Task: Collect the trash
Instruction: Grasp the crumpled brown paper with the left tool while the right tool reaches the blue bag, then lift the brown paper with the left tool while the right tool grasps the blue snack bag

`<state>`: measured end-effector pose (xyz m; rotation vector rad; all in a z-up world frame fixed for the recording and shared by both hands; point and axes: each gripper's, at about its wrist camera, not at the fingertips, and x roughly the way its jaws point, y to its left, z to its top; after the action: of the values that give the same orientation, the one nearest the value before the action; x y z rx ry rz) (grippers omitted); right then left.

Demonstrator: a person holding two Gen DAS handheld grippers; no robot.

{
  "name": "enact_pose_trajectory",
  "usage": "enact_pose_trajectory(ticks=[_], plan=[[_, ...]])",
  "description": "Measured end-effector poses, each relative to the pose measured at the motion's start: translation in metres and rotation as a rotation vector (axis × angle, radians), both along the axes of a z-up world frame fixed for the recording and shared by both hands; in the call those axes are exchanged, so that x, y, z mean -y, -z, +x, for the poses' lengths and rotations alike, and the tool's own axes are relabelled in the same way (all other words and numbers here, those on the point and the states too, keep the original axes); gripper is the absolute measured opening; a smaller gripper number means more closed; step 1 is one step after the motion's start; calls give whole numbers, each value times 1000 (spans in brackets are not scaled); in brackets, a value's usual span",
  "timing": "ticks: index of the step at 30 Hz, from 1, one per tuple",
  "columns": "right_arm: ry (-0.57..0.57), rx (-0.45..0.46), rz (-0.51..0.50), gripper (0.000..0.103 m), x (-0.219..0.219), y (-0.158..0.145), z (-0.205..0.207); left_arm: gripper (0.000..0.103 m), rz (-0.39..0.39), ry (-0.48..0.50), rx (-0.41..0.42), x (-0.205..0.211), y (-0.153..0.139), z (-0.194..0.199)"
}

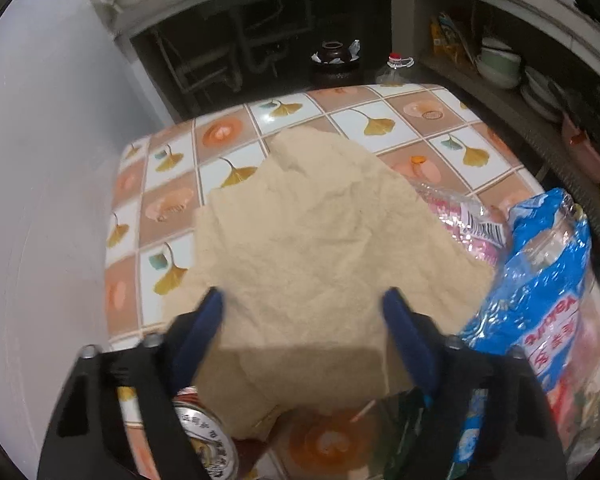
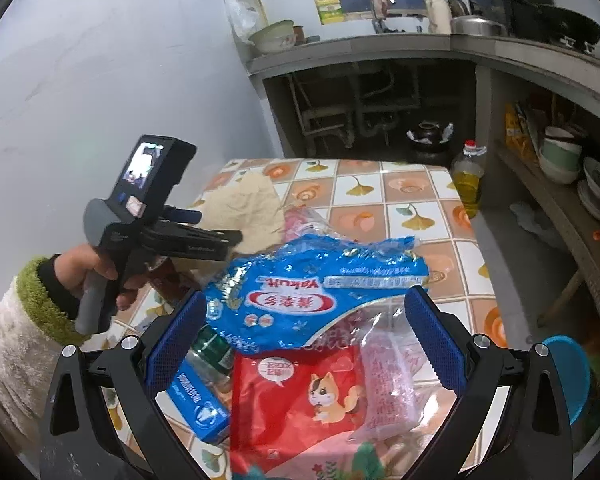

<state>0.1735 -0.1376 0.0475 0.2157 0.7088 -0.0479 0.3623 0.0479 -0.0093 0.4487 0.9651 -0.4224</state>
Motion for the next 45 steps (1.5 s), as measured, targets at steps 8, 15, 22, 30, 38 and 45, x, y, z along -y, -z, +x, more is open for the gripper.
enact_pose_trajectory(ticks=[8,15,22,30,38,45], plan=[[36,-4,22,95,15,2,6,16,-11,-18,20,-9,-10,-3],[20,-46,53,95,30,9,13,7,-121,-64,92,-28,-38,-12],[-7,-126,83,95,46,30,26,5,-273,-91,213,-46,-72,-42],[-154,-72,92,95,62,34,48,4,-388,-69,239,-57,-88,-77],[-220,-279,327,95,96,89,108,5,-405,-60,172,-56,-68,-95],[-334,-342,348,95,79,104,108,5,-403,-61,147,-58,-57,-103]])
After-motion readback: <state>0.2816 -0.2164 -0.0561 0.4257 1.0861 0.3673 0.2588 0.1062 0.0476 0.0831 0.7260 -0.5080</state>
